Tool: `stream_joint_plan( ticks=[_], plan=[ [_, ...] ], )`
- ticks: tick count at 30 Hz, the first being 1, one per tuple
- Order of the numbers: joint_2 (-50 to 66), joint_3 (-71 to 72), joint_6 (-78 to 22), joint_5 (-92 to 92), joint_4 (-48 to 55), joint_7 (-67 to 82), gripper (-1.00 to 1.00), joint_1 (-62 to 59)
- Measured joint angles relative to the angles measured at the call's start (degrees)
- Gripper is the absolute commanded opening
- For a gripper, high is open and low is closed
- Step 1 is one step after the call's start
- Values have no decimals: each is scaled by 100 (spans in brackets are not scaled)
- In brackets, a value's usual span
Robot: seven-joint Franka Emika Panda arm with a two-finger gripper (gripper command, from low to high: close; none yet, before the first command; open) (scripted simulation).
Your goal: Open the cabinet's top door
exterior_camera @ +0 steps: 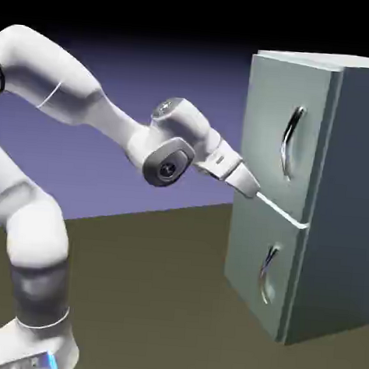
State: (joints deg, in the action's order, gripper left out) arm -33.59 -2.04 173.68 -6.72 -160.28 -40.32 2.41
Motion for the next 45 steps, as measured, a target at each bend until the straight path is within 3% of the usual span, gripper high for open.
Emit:
stream_joint_plan(
  ticks=[45],
  plan=[
    [-1552,-3405,-551,-11215,1199,3559,0,2874]
  ],
)
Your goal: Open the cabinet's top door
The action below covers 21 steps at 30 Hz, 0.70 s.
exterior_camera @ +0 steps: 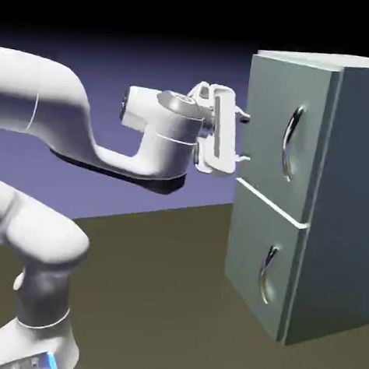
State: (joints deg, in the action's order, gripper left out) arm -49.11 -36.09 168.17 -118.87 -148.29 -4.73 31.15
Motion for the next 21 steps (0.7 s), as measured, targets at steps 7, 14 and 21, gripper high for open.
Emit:
stream_joint_plan(
  ticks=[7,14,21],
  plan=[
    [-241,-530,-86,-1745,186,554,0,447],
    [-483,-1059,-171,-3489,373,1107,0,894],
    [-500,-1503,-280,-4556,635,1390,0,1374]
  ],
)
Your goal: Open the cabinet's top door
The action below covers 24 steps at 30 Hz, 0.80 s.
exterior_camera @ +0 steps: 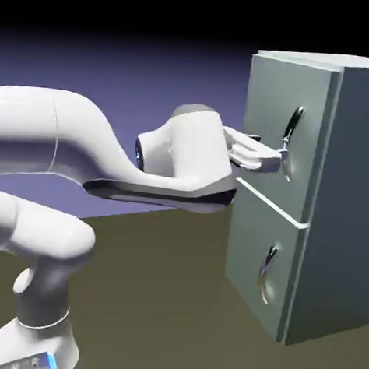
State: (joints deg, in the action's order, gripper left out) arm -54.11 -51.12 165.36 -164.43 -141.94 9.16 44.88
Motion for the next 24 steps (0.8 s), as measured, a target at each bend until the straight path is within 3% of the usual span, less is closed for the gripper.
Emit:
stream_joint_plan(
  ticks=[3,4,11,24],
  plan=[
    [343,-369,-162,-124,423,-116,0,602],
    [434,-467,-205,-157,535,-146,-100,761],
    [848,440,-414,-85,173,-857,-100,-277],
    [224,2945,-1797,3021,-1441,535,-100,-2455]
  ],
)
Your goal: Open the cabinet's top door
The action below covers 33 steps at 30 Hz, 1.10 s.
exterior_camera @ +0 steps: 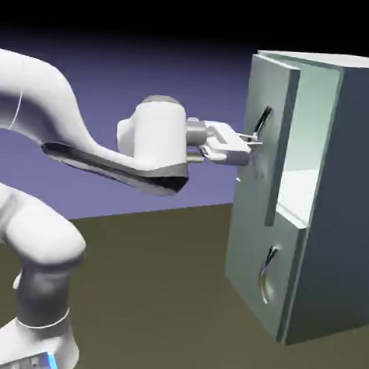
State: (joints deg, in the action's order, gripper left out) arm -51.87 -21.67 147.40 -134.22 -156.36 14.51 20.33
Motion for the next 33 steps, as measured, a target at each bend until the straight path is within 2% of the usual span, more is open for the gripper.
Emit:
stream_joint_plan(
  ticks=[9,17,24,33],
  plan=[
    [-573,1541,-1259,2249,-667,831,-100,-399],
    [-612,3032,-2828,4256,-744,1209,-100,-247],
    [56,4478,-4518,5890,-186,1168,-100,-243],
    [1562,6185,-6761,7283,1289,774,-100,-945]
  ],
)
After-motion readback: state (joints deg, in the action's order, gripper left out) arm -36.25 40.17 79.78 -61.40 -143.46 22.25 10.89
